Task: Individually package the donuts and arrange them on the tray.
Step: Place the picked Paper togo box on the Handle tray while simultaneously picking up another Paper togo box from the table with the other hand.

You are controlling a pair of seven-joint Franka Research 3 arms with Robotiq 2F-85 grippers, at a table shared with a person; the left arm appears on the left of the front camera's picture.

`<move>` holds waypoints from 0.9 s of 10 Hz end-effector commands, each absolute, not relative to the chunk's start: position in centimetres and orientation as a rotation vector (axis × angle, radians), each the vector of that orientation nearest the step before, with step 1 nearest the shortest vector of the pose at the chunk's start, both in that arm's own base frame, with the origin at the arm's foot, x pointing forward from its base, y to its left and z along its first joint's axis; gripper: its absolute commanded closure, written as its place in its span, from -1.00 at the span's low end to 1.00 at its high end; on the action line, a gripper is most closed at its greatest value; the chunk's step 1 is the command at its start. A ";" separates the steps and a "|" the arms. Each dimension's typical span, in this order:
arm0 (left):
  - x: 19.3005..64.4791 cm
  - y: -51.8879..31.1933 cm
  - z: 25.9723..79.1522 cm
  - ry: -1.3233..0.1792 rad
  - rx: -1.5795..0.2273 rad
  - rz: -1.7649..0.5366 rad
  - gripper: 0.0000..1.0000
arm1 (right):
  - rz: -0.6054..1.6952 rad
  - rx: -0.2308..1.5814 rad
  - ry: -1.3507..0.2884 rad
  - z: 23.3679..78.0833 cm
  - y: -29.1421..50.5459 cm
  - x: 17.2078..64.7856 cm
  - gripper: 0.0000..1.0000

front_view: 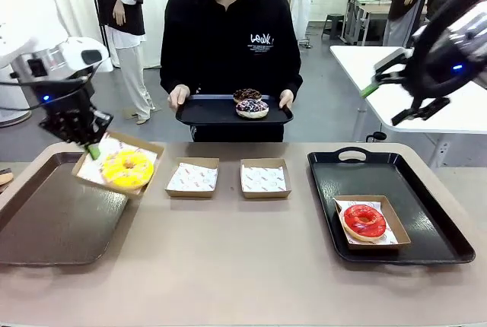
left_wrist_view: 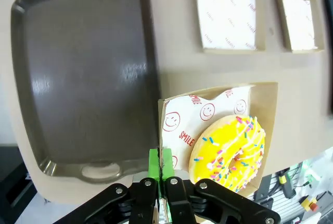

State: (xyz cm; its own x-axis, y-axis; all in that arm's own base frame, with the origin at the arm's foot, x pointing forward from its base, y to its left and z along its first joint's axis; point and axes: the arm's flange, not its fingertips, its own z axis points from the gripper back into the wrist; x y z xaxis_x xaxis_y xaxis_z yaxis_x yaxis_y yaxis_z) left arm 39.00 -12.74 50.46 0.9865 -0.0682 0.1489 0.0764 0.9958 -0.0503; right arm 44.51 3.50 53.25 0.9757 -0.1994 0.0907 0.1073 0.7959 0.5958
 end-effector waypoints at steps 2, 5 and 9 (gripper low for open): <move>34.9 -10.5 48.4 -0.101 -0.029 -0.082 0.97 | -0.142 0.462 -0.145 48.7 9.7 47.7 -1.00; 32.8 -7.7 46.9 -0.082 0.016 -0.037 0.97 | -0.096 0.440 -0.125 45.7 13.6 47.0 -1.00; 35.3 -6.4 45.3 -0.087 0.041 0.012 0.97 | -0.060 0.465 -0.096 44.8 14.6 46.6 -1.00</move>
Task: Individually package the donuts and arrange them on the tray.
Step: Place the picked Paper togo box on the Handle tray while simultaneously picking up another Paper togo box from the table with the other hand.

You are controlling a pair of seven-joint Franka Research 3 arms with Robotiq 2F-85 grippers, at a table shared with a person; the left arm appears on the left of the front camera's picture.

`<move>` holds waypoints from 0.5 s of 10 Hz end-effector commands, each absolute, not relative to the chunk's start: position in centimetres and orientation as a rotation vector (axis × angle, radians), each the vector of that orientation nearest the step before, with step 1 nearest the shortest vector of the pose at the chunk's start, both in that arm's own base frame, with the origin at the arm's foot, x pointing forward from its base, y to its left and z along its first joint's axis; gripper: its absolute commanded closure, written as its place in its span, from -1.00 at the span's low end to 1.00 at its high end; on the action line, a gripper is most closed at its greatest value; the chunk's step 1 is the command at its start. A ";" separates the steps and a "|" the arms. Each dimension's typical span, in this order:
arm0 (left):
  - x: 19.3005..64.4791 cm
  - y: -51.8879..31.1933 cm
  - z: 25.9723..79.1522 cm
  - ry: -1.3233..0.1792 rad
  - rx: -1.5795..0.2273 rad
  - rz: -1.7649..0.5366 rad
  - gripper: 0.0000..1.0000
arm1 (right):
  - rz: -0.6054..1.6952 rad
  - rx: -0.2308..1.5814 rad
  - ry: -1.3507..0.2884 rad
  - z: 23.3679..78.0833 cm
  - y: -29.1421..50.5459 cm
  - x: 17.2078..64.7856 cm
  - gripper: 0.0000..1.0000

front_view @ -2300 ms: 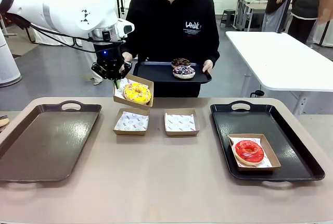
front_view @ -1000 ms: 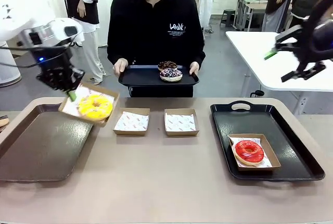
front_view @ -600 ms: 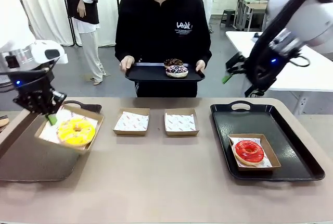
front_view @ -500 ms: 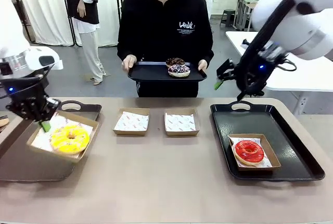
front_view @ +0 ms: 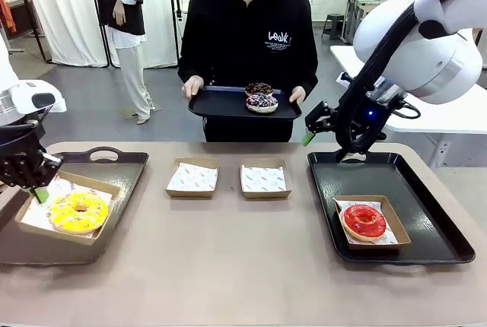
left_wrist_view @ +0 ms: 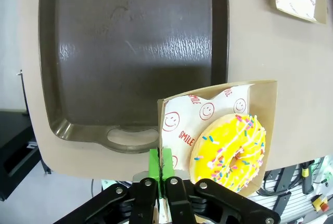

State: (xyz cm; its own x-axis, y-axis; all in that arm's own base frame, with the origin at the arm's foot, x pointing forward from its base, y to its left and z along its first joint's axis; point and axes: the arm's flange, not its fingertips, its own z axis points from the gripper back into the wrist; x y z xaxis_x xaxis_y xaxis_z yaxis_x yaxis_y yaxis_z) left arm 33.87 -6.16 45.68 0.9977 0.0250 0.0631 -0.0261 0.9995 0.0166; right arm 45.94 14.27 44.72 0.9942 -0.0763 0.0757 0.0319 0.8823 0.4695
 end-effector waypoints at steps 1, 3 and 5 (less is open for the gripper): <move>33.4 -6.4 46.0 -0.058 0.010 0.023 0.97 | -0.060 0.465 -0.096 44.8 14.6 46.6 -1.00; 33.4 -6.4 46.0 -0.058 0.010 0.023 0.97 | -0.060 0.465 -0.096 44.8 14.6 46.6 -1.00; 33.4 -6.4 46.0 -0.058 0.010 0.023 0.97 | -0.060 0.465 -0.096 44.8 14.6 46.6 -1.00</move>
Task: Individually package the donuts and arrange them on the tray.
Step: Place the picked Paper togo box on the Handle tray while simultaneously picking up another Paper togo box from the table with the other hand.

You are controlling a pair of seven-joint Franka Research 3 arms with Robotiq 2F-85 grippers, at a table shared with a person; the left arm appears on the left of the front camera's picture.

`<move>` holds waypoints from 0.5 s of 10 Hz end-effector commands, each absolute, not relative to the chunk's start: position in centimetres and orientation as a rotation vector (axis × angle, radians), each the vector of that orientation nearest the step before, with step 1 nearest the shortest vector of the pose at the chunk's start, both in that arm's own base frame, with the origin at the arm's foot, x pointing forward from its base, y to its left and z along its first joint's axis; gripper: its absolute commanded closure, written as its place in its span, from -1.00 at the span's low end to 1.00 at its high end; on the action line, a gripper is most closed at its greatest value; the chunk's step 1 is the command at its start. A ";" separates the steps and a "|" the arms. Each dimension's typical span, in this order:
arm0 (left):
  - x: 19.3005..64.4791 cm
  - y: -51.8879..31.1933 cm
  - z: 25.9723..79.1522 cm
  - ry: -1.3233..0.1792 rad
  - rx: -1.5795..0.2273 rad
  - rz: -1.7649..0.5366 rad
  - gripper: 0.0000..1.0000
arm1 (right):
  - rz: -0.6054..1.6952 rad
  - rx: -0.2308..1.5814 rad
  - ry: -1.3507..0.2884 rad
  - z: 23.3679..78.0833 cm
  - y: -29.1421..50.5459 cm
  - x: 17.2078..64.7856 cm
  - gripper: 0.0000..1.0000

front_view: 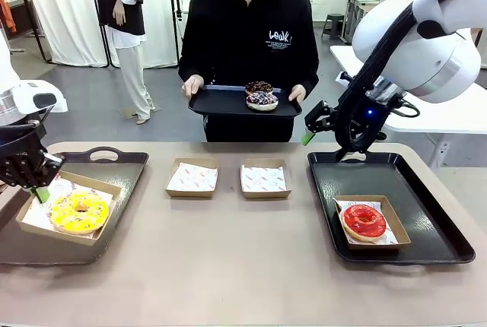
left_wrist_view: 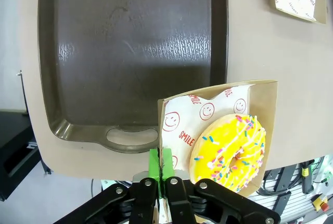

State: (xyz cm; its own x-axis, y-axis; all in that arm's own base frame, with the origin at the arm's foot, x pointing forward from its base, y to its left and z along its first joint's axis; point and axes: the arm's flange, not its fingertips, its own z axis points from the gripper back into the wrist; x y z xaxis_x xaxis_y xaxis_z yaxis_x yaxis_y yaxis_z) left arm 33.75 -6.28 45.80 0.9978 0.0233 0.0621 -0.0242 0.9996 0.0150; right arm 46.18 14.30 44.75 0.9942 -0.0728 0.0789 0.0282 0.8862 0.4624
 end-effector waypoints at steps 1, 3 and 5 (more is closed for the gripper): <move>33.4 -6.4 46.0 -0.058 0.010 0.023 0.97 | -0.060 0.465 -0.096 44.8 14.6 46.6 -1.00; 33.7 -6.3 45.8 -0.062 0.016 0.024 0.97 | -0.026 0.429 -0.099 45.0 15.2 46.7 -1.00; 33.9 -4.8 44.6 -0.081 0.052 0.052 0.97 | 0.041 0.299 -0.074 45.5 17.7 48.6 -1.00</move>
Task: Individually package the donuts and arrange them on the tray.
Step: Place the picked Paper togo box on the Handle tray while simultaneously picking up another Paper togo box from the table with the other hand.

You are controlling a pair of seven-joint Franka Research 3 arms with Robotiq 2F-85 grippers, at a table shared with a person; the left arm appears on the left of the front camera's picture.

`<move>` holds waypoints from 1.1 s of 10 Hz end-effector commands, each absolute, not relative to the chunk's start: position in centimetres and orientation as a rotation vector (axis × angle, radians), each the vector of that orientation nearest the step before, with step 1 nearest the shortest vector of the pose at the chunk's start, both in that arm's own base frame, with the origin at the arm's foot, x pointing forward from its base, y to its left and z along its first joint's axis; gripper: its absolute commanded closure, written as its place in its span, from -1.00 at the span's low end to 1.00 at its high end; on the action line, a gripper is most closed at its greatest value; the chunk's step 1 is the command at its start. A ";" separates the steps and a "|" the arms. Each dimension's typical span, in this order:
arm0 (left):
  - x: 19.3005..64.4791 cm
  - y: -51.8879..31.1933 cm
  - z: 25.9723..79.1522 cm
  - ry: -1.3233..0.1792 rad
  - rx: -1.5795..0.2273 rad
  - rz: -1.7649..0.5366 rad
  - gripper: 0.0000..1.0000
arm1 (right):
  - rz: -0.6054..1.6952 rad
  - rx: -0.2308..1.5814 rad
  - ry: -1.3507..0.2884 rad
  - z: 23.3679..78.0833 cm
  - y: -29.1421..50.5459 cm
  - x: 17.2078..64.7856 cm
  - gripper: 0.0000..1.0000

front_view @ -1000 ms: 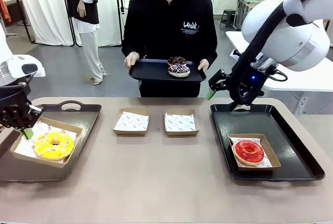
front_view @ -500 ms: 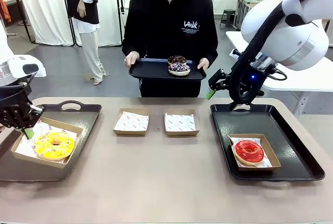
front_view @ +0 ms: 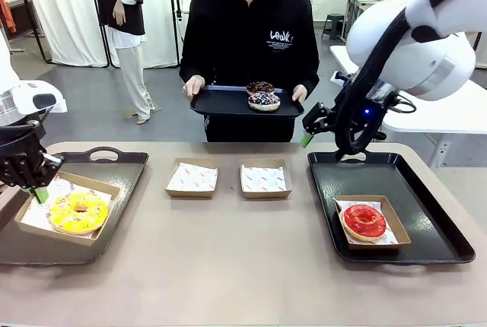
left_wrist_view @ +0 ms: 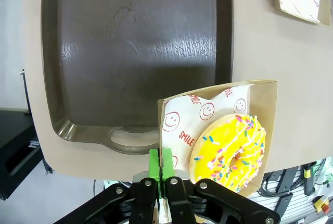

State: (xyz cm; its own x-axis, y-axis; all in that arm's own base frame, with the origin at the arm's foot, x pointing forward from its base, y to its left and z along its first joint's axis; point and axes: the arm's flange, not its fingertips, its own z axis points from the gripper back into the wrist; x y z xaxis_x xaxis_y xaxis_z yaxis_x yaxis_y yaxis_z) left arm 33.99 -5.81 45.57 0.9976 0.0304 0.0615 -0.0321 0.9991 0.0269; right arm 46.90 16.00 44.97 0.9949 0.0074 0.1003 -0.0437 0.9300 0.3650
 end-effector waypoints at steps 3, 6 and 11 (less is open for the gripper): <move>33.6 -2.5 42.9 -0.075 0.016 0.055 0.97 | 0.055 0.167 -0.037 46.0 21.2 52.6 -1.00; 33.5 -0.7 41.6 -0.091 0.012 0.031 0.97 | 0.028 0.095 -0.014 44.6 25.1 56.4 -1.00; 33.4 1.6 37.6 -0.072 0.015 0.017 0.97 | -0.023 0.091 -0.034 39.6 26.4 57.5 -1.00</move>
State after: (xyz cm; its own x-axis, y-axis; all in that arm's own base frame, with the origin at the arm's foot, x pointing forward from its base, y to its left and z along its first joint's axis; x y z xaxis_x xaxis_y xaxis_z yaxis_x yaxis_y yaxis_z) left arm 37.50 0.63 41.63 0.9979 0.0337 0.0556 -0.0348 0.9992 0.0187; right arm 57.62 26.39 40.15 0.9999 0.0125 -0.0021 -0.0121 0.9917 0.1282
